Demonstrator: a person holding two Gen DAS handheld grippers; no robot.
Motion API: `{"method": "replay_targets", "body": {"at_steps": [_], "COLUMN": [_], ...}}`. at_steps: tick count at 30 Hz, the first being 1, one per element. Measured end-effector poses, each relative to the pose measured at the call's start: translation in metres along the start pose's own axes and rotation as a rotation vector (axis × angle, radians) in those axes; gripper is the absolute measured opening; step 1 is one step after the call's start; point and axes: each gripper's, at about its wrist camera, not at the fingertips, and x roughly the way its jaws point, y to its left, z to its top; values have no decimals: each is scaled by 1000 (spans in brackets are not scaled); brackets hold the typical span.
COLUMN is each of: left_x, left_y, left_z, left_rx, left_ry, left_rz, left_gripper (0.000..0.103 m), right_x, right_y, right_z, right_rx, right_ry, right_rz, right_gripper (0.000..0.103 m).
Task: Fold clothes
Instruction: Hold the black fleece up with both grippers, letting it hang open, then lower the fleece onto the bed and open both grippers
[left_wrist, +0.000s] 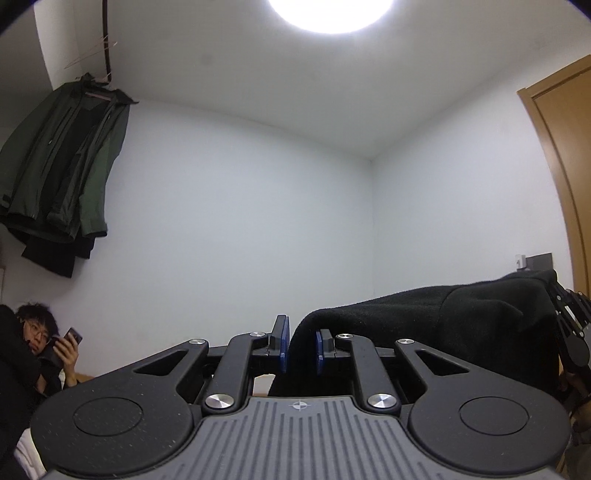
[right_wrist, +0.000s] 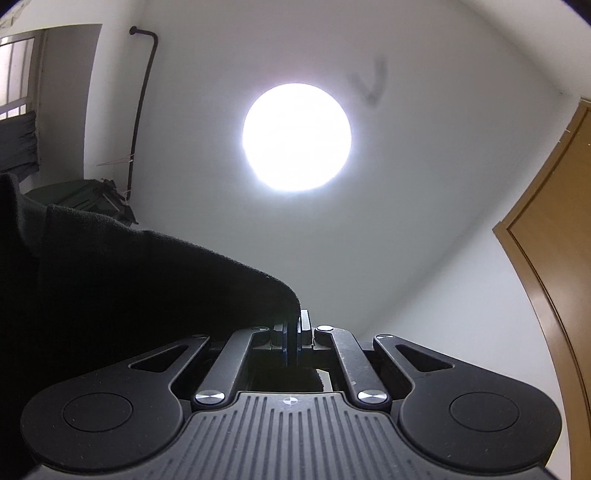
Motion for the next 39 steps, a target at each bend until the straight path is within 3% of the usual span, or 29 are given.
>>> {"method": "replay_targets", "body": {"at_steps": [2,8,17,24,33,39], "left_x": [12,77,219,340,489,544], "left_y": [9,46,119,188,272,296], "left_z": [-9,-48,-153,-221,-374,-481], "left_rx": [-17,-56,-138,-210,-310,-307], "left_ry": [34,153,346,404,537,629], "left_rz": [19,79,200,316,440,473], "left_gripper": [16,16,16,16,16,16], "right_x": [-4,17,74,137,179,167], "right_y": [3,39,109,188,285,325], "right_z": [-13,-98,-258,-371,-541,-648], "right_rx": [-25,-73,-53,-7,-17,21], "right_ry": [33,184,434,589,816,1020], "right_rz": [25,104,220,270,309,355], "right_gripper": [4,4,4,4,4,4]}}
